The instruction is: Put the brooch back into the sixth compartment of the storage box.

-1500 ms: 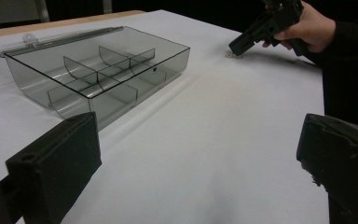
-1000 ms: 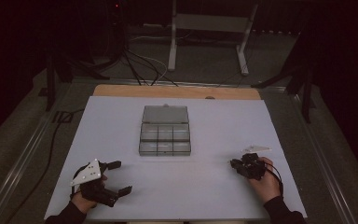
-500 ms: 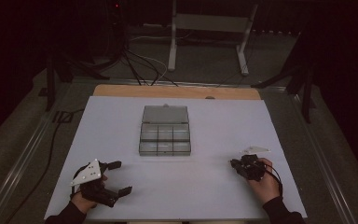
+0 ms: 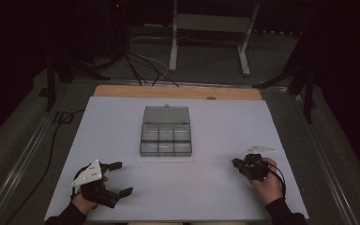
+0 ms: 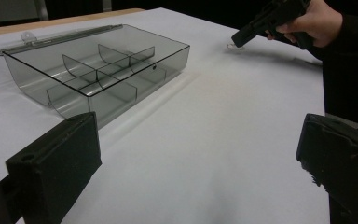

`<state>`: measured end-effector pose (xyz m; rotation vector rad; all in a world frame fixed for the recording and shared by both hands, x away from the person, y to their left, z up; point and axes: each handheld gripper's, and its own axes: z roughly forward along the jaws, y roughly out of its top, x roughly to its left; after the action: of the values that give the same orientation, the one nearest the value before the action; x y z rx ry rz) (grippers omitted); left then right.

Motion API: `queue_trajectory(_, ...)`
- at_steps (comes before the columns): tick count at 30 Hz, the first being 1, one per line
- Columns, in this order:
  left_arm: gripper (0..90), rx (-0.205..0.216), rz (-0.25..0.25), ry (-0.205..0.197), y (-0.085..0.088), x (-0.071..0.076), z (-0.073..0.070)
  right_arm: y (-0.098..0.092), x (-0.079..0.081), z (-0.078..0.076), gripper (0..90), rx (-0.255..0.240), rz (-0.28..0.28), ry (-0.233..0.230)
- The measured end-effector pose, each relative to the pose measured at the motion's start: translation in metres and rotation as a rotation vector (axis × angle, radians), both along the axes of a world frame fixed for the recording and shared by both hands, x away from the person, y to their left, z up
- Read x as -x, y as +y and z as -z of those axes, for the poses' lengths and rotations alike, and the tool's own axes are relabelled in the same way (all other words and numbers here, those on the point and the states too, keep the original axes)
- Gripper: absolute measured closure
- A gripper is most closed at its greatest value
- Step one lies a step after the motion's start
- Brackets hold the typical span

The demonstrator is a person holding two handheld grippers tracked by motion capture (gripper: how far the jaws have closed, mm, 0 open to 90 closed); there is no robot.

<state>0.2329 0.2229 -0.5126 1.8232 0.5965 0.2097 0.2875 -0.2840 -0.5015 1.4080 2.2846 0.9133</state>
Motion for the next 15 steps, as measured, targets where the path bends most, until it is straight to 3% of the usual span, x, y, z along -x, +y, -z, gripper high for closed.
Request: queue_trajectory(15,1.1,-0.003,-0.003,0.000,0.0001,-0.0001,0.0002,0.0096,0.0025,-0.0079,85.3,-0.018,-0.032,0.010)
